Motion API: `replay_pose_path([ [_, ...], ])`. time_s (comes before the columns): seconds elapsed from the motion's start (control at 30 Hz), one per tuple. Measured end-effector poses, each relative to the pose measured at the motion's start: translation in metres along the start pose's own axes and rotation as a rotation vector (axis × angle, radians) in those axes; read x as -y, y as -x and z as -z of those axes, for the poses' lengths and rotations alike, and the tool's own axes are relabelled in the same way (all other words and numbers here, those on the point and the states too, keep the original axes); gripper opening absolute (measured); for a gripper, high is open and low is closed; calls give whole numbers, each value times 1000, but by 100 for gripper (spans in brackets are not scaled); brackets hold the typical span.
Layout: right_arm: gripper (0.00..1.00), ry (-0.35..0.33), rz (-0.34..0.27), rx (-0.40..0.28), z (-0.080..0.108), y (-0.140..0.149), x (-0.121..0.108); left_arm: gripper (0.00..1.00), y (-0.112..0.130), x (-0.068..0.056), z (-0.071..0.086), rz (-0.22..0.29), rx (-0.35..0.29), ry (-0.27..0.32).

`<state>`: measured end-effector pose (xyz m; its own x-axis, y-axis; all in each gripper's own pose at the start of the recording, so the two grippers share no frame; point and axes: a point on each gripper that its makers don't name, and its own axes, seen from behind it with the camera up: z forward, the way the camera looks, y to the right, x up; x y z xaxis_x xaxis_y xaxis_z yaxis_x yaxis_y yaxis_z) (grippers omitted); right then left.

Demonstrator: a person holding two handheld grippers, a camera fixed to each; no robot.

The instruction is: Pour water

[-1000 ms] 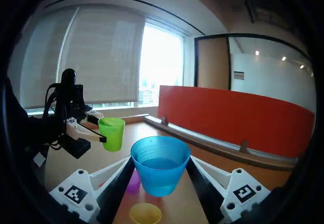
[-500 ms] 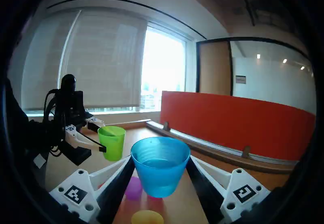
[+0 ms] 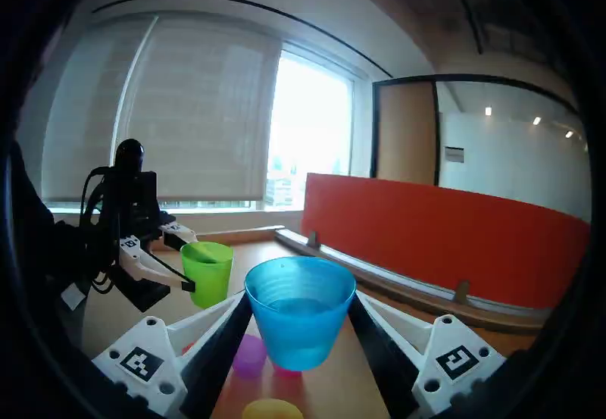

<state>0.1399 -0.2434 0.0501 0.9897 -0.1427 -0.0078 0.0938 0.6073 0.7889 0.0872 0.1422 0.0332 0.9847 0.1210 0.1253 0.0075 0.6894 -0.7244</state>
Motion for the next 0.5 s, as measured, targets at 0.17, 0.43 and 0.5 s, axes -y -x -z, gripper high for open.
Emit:
replay_pose_path([
  [0.17, 89, -10, 32, -9, -2, -7, 2, 80, 3, -4, -1, 3, -1, 12],
  [0.43, 89, -30, 85, -11, -6, -13, 7, 80, 1, -9, -1, 9, -18, 28],
  [0.5, 89, -33, 99, -10, -6, -14, 8, 80, 2, -9, -2, 14, -19, 31],
])
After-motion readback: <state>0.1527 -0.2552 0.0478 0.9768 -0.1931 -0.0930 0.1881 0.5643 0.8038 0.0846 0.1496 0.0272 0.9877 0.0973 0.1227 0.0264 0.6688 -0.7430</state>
